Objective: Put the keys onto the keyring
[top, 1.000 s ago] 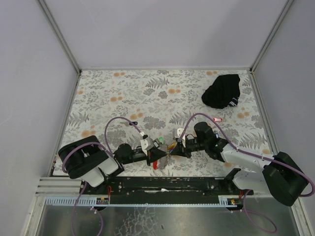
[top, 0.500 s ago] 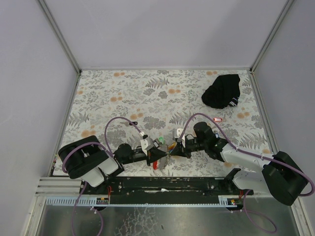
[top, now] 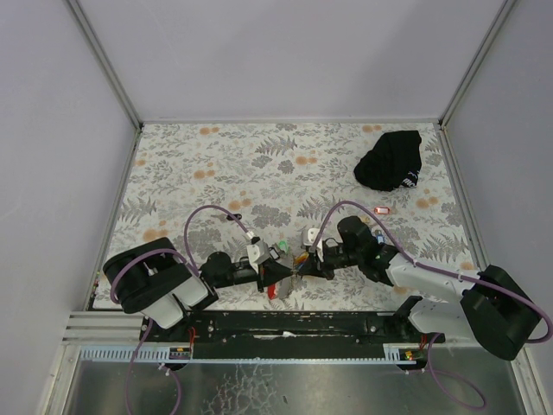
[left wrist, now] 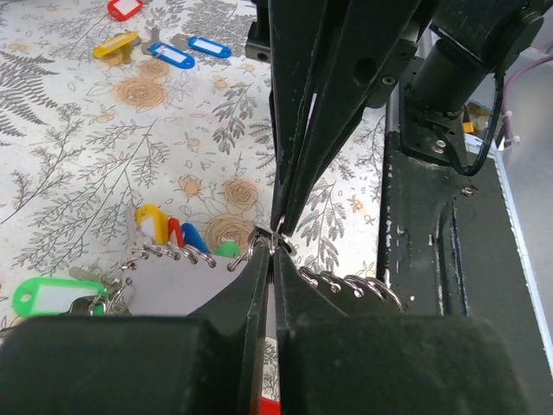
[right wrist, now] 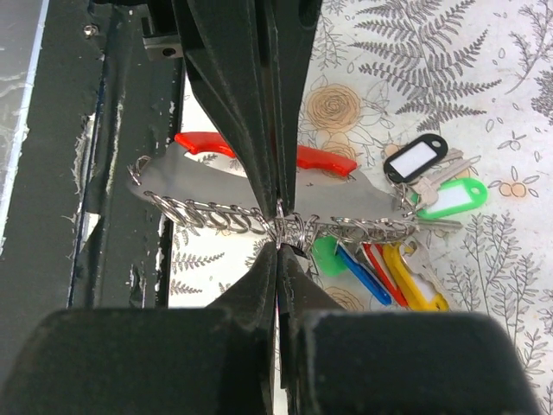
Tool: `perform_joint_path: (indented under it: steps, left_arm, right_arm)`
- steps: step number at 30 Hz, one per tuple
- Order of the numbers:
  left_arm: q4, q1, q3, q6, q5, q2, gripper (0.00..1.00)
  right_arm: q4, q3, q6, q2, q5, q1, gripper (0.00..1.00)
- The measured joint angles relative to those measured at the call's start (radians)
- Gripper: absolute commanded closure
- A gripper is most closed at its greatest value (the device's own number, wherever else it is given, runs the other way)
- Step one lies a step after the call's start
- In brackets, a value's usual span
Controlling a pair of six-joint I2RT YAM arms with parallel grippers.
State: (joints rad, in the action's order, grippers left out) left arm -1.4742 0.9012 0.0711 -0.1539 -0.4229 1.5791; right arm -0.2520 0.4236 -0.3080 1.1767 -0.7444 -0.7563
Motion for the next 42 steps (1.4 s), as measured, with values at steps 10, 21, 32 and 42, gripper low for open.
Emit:
perform_joint_path:
  steps: [10, 21, 32, 42]
  left_arm:
    - [0.005, 0.0, 0.007, -0.007, -0.016, 0.004, 1.0]
    - [0.003, 0.0, 0.007, -0.068, 0.044, 0.003, 1.0]
    - [0.003, 0.0, 0.007, -0.175, 0.144, 0.001, 1.0]
    - [0.003, 0.0, 0.007, -0.273, 0.224, -0.013, 1.0]
  right_arm:
    - [0.008, 0.015, -0.019, 0.021, 0.028, -0.042, 1.0]
    - [0.049, 0.03, -0.045, -0.007, 0.141, -0.09, 1.0]
    - [0.057, 0.034, -0.069, -0.026, 0.266, -0.143, 1.0]
    - [0.064, 0.057, -0.086, -0.014, 0.361, -0.198, 1.0]
